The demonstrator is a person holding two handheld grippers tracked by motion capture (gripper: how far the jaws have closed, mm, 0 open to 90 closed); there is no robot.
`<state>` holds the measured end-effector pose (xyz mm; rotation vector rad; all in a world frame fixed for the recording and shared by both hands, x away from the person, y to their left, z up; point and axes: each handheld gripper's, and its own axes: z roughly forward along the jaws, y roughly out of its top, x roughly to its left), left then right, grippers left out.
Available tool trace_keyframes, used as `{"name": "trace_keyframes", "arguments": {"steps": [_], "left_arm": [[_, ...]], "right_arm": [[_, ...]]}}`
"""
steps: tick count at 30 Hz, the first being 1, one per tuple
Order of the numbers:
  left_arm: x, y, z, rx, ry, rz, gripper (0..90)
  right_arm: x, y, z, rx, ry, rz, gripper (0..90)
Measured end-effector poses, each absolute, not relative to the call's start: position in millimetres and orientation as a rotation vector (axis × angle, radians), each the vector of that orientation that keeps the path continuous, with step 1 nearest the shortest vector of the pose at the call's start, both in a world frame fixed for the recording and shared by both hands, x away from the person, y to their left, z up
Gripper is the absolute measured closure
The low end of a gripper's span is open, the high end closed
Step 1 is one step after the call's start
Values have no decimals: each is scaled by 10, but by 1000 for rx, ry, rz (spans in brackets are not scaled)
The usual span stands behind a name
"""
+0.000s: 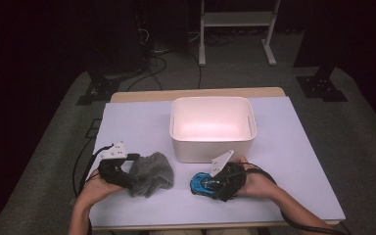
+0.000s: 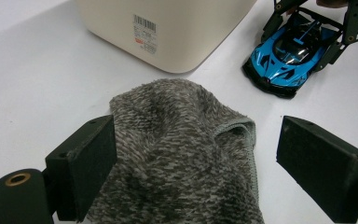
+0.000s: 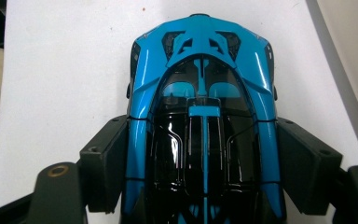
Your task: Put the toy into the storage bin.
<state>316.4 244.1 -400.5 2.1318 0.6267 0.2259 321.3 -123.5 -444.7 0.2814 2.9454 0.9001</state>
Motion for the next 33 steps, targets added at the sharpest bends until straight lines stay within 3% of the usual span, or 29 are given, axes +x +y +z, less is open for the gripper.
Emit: {"name": "trace_keyframes", "arguments": {"steps": [19, 33], "left_arm": [[3155, 2451, -4004, 2131, 626, 224, 111], [3154, 2472, -4011, 2126, 632, 224, 111]], "right_arm": [[3205, -1270, -4359, 283, 2967, 940, 253], [3171, -1354, -3992, 229, 2964, 962, 253]]}}
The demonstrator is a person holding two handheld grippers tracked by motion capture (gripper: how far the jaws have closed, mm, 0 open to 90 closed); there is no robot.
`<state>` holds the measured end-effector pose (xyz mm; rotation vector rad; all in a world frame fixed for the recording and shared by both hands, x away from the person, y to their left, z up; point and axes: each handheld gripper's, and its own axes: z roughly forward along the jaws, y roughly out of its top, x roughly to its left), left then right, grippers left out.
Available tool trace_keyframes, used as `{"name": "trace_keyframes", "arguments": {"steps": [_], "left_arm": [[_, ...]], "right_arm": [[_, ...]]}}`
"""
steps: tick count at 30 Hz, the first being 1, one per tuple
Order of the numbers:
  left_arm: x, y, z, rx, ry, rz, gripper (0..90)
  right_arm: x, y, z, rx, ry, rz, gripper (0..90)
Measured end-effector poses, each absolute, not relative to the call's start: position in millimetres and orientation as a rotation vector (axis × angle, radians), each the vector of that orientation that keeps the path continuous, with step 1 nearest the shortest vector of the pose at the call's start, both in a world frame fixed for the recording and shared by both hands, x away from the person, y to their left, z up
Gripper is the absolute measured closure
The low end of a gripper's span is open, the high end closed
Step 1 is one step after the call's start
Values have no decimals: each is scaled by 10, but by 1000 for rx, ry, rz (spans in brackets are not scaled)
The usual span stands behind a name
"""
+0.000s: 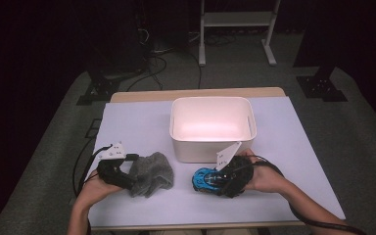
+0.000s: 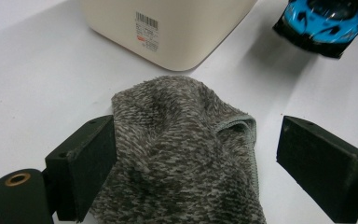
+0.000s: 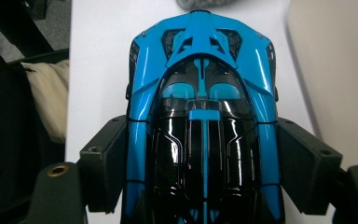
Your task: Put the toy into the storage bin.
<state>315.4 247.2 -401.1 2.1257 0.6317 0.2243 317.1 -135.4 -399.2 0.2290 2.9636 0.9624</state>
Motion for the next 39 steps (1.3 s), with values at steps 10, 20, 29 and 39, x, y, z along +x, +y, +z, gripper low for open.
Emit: {"name": "trace_keyframes", "arguments": {"steps": [10, 20, 29, 39], "left_arm": [[3147, 2514, -3999, 2116, 639, 233, 111], [3160, 2532, -4018, 2114, 646, 229, 111], [3171, 2570, -4029, 2109, 653, 227, 111], [3173, 2611, -4043, 2102, 673, 229, 111]], "right_arm": [[3166, -1362, -3681, 185, 2968, 971, 252], [3149, -1346, -3322, 130, 2976, 992, 252], [3169, -1296, -3016, 68, 2958, 1008, 252], [3260, -1278, -2781, 39, 2932, 1033, 253]]}}
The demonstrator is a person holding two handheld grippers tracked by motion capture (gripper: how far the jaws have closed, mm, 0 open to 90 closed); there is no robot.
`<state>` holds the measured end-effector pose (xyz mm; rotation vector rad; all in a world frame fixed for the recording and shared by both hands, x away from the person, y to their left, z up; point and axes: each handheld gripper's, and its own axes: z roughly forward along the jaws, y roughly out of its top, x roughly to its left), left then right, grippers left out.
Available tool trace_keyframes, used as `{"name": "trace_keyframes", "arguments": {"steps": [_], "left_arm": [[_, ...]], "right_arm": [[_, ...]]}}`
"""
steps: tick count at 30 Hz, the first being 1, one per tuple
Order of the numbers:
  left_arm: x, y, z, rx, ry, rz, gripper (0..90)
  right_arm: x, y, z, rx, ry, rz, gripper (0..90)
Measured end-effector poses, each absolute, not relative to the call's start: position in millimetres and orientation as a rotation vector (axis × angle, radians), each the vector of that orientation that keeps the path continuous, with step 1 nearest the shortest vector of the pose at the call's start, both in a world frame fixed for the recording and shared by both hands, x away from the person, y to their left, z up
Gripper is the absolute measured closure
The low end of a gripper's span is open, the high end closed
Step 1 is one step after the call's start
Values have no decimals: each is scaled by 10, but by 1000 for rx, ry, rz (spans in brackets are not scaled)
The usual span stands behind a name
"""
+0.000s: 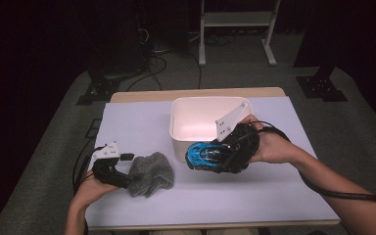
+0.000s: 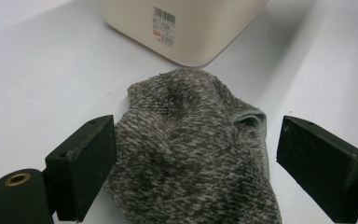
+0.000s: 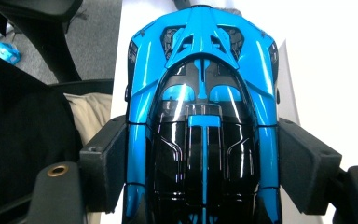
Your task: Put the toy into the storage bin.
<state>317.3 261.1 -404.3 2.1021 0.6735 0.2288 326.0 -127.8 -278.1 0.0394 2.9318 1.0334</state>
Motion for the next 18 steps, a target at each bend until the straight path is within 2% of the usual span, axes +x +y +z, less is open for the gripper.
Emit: {"name": "trace_keyframes", "arguments": {"steps": [9, 18], "left_arm": [[3160, 2654, -4032, 2094, 687, 239, 111], [3155, 2703, -4032, 2085, 706, 247, 111]], "right_arm": [[3380, -1251, -2580, 31, 2920, 1042, 252], [3702, -1241, -2336, 63, 2892, 991, 253]]}}
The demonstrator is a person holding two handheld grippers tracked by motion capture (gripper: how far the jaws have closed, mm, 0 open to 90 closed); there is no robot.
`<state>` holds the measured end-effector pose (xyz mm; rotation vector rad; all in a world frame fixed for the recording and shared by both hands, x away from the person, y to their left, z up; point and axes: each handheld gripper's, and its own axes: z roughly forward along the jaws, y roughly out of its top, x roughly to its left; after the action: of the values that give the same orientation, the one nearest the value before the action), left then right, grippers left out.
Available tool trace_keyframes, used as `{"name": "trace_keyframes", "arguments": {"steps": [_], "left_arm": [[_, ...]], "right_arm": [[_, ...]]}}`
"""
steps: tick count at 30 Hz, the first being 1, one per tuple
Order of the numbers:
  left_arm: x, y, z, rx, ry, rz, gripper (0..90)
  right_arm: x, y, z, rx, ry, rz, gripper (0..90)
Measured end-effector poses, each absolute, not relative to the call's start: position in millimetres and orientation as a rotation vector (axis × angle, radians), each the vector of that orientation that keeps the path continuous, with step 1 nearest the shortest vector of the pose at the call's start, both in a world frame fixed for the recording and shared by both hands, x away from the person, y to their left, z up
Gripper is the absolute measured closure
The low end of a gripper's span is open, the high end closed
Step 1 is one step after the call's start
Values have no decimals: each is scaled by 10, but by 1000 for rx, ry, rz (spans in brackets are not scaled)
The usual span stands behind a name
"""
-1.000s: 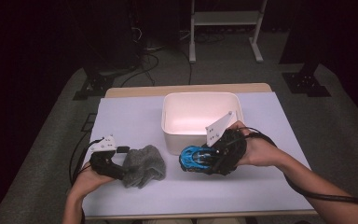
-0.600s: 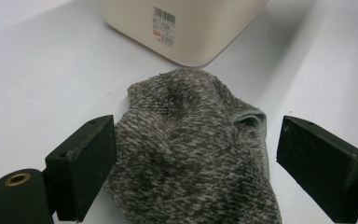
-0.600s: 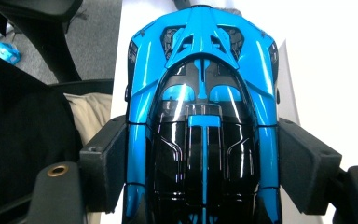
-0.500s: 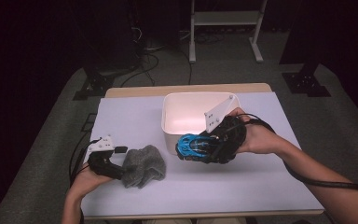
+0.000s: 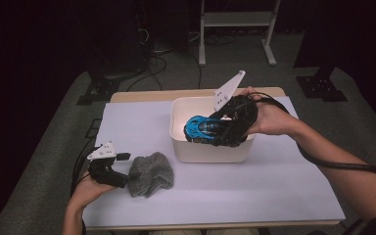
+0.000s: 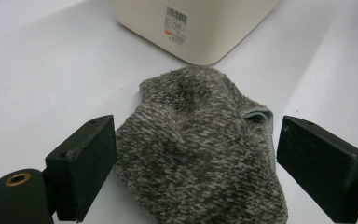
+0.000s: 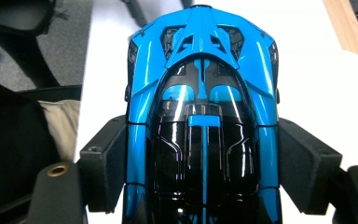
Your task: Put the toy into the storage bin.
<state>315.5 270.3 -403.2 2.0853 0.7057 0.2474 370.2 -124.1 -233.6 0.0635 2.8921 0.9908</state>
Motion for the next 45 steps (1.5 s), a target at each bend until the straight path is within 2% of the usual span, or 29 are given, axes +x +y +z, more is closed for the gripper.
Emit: {"name": "trace_keyframes", "arguments": {"steps": [6, 15, 45], "left_arm": [[3152, 2720, -4038, 2086, 712, 252, 111], [3151, 2719, -4062, 2088, 725, 251, 111], [3160, 2728, -4077, 2081, 725, 247, 111]], "right_arm": [[3941, -1219, -2400, 96, 2892, 951, 253], [4248, -1213, -2680, 150, 2935, 945, 253], [4574, -1047, -3219, 191, 3007, 850, 252]]}}
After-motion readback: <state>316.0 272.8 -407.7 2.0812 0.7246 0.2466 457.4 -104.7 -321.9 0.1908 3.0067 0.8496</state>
